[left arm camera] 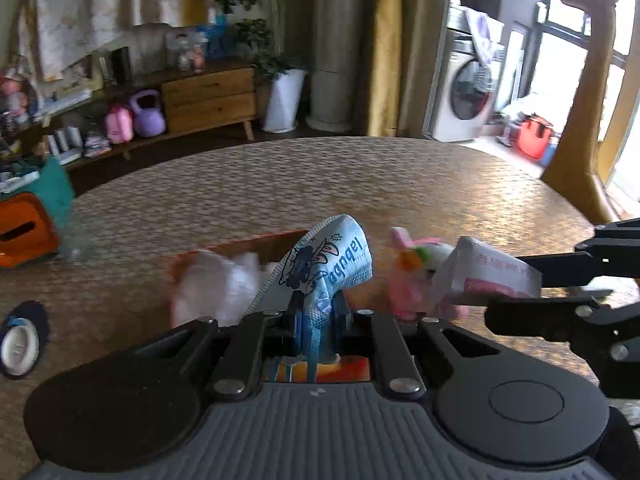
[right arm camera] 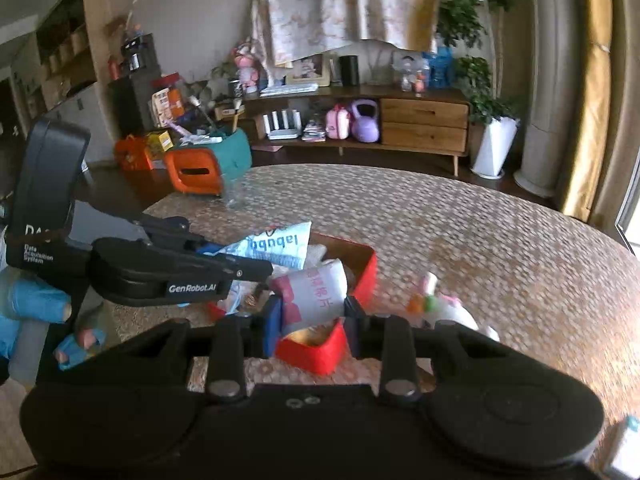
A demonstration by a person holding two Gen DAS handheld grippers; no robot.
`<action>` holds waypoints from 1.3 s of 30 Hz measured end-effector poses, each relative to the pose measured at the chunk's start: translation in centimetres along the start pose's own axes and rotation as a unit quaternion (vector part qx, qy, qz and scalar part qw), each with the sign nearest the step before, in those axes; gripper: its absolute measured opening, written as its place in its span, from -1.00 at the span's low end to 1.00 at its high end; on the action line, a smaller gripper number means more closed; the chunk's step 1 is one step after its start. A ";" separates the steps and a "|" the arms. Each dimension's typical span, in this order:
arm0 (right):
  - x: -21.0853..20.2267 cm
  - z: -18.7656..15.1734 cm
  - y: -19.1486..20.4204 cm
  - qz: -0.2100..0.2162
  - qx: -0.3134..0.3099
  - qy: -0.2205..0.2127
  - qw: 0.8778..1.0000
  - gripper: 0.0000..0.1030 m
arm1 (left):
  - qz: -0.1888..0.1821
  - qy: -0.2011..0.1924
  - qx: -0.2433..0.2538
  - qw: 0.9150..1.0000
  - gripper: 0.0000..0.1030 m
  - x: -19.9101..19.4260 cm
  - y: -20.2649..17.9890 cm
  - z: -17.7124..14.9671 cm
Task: Organize soft objects
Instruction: 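Carry the face mask and sachet with both tools over the red box, then lower the mask and sachet into the red box and open both tools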
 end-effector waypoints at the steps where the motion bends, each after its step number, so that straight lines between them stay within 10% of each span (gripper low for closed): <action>1: 0.5 0.3 0.4 -0.001 -0.006 0.000 1.000 -0.39 | 0.005 0.001 -0.005 1.000 -0.74 0.2 0.7 0.0; 22: 14.4 2.5 3.0 -0.036 -0.017 0.079 0.996 -0.37 | 0.029 0.058 -0.058 0.996 -0.74 9.2 7.0 -0.2; 39: 17.5 1.3 2.3 -0.043 -0.012 0.096 0.994 -0.17 | 0.033 0.067 -0.063 0.995 -0.72 11.7 7.0 -1.1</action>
Point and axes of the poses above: each gripper's, at about its wrist camera, not at the fingertips, and x roughly the way its jaws point, y to its left, z to its top, the point moved 2 cm from there along x, roughly the way its jaws point, and after that the axes turned 10 degrees about y, right-handed, at the moved point
